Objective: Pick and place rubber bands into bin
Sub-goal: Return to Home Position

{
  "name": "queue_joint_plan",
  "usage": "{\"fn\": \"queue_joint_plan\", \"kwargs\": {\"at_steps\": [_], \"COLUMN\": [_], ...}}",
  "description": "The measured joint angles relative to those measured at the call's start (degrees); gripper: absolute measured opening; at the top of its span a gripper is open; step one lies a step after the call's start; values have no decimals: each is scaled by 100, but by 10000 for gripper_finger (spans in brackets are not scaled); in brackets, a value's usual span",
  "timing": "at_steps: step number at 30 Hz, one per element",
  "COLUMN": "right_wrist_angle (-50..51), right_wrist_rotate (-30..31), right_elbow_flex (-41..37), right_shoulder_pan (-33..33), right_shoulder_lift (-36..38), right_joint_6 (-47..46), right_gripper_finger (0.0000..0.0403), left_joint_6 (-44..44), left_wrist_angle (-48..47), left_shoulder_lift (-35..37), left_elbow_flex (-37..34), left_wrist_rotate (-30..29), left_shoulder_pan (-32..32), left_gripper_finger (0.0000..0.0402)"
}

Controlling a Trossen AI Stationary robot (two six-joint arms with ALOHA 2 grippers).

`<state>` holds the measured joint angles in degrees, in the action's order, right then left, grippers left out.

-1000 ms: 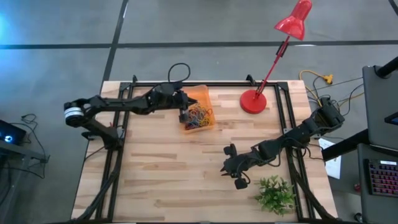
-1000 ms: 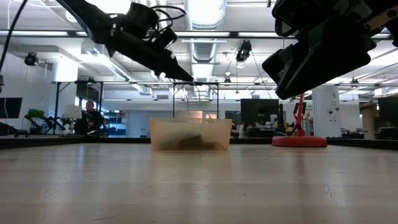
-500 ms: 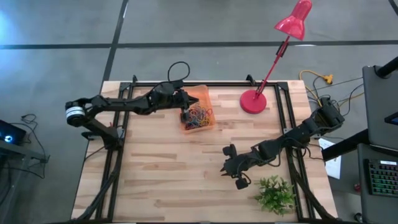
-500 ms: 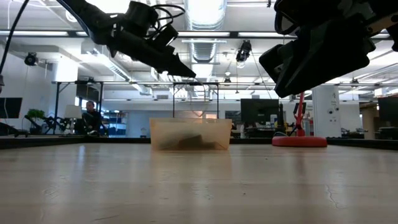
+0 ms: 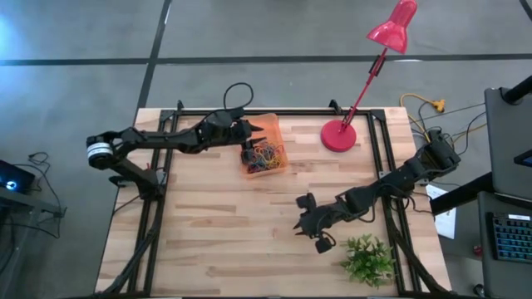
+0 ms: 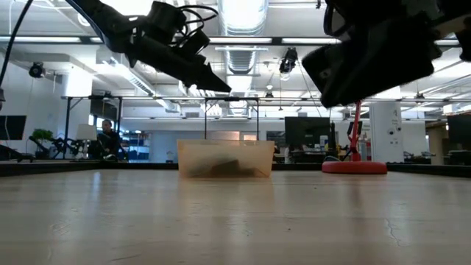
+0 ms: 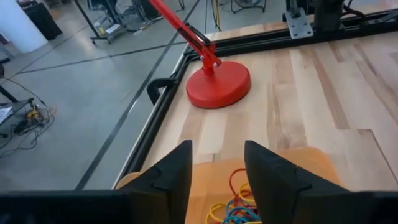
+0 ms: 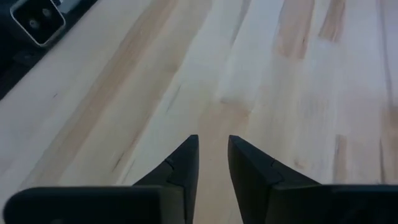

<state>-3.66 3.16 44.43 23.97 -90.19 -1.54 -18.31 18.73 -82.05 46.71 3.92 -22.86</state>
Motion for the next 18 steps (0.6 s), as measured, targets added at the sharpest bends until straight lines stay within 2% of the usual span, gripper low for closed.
{"fn": "queue_joint_plan", "kwargs": {"at_steps": [2,6,9,12,14,18], "right_wrist_angle": [-9,95,741,1490,2051,2993], "right_wrist_rotate": [0,37,335,728,745,659], "right_elbow_flex": [116,495,906,1448,1768,1979], "right_shoulder_pan": [0,0,-13,-214,-371,-661], "right_shoulder_lift": [4,92,276,583,847,1442], "right_joint_6": [136,426,1084,985,1058,1298], "right_gripper_finger": [77,76,71,68,69,75], "left_joint_6": [39,793,1203,1522,1795,1069], "left_wrist_angle": [30,43,100,678,942,1081], "left_shoulder_lift": [1,26,39,71,138,401], "left_elbow_flex": [11,-4,65,109,129,-34], "left_wrist_rotate": [-5,6,-2,6,158,929], "left_shoulder_pan": [32,93,121,134,132,176], "left_gripper_finger": [134,135,135,135,135,135]}}
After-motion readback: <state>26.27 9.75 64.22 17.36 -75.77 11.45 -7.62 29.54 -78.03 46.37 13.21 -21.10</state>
